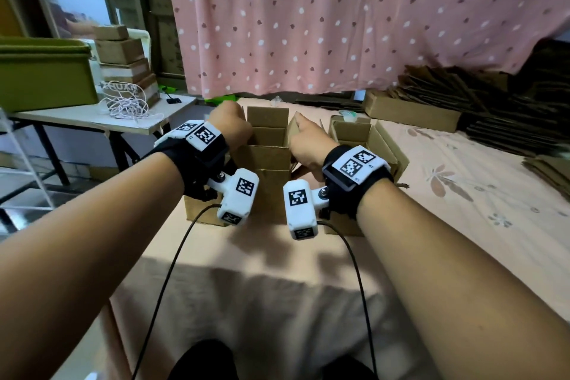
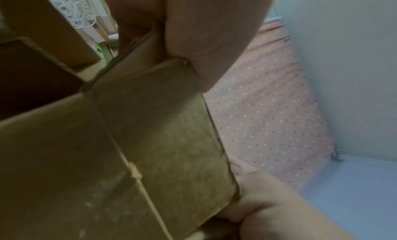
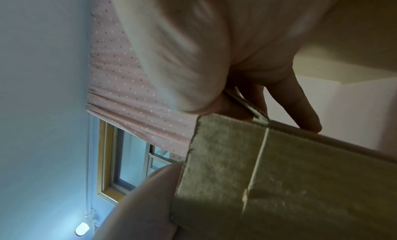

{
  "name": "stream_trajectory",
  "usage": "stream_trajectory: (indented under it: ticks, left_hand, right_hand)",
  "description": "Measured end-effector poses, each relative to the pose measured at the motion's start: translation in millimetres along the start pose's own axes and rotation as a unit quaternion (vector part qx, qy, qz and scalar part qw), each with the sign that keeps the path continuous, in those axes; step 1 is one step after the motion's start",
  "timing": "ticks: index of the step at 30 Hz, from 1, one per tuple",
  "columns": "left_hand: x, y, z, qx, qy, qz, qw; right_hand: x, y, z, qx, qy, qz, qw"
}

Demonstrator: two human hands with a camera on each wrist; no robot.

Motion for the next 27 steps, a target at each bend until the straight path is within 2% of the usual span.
stream_trajectory:
  ticks: [5, 16, 20, 23, 27]
  left_hand:
    - [18.5, 11.1, -33.8, -0.014, -0.031, -0.019, 0.999]
    - [20.1, 25.1, -105.4, -0.044, -0.064, -0.013, 0.997]
    - [18.4, 29.0, -127.2, -0.049, -0.081, -0.010, 0.995]
    - [17.5, 30.3, -143.3, -0.061, -0.086, -0.013, 0.994]
    - [20.1, 31.9, -164.3, -0.071, -0.092, -0.005, 0.993]
  right_hand:
    - [26.3, 11.6, 7.0, 0.037, -0.002, -0.035, 0.999]
    - [111.8, -39.5, 51.2, 0.047, -0.034, -0.069, 0.996]
    - [134.1, -40.7, 55.6, 0.047, -0.057, -0.087, 0.994]
    - [147.0, -32.0, 50.4, 0.030, -0.045, -0.103, 0.993]
    - [162.5, -31.0, 52.3, 0.045, -0.003, -0.100, 0.994]
Point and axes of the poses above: each hand's wrist, its own y-axis towards the middle knuckle, its own x-axis out of the back of the hand, z = x × y, the point moved 2 cm from there along y, towards the middle knuckle, and after that the axes turned 1 degree about -y, right-handed, at the moved point
